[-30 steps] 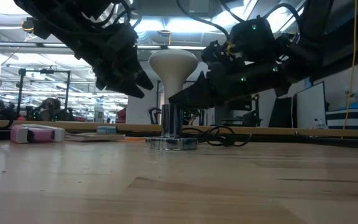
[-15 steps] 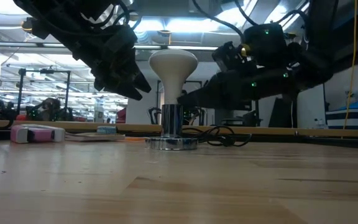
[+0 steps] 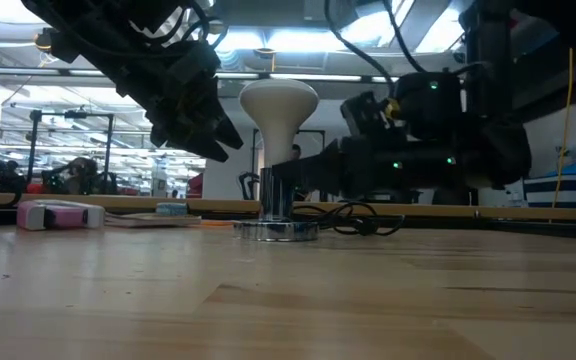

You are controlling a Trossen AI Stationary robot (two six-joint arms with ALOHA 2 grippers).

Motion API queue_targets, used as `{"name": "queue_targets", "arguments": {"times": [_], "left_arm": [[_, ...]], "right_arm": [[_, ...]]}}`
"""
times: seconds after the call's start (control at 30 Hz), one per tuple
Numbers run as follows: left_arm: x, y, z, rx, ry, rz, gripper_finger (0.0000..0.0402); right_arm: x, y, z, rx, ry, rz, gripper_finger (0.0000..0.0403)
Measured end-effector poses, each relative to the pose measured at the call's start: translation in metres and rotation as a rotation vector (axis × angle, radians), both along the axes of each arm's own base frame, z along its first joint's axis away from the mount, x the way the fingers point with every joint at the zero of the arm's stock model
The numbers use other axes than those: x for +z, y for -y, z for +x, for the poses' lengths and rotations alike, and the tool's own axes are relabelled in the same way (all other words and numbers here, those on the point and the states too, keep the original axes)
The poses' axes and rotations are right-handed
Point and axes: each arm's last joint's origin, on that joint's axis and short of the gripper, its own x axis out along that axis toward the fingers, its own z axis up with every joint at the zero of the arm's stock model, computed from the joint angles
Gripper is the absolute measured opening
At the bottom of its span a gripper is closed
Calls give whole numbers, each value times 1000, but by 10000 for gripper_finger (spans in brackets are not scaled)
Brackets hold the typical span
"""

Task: Screw lightbulb
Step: Remove the lightbulb from the lamp

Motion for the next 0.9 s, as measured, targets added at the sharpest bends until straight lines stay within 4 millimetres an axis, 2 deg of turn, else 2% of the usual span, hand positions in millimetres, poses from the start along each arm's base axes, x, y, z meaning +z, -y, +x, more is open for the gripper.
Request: {"name": "queue_targets", "arguments": {"times": [0.13,0.47,0.9], "left_arm": [[0,0,0,0,2,0,263],[0,0,0,2,2,-2,263],[0,0,0,0,1,0,263]], "right_arm": [[6,-1,9,52,30,-5,225],[14,0,23,53,63,-9,225],[5,1,47,52,-150,8,225]]}}
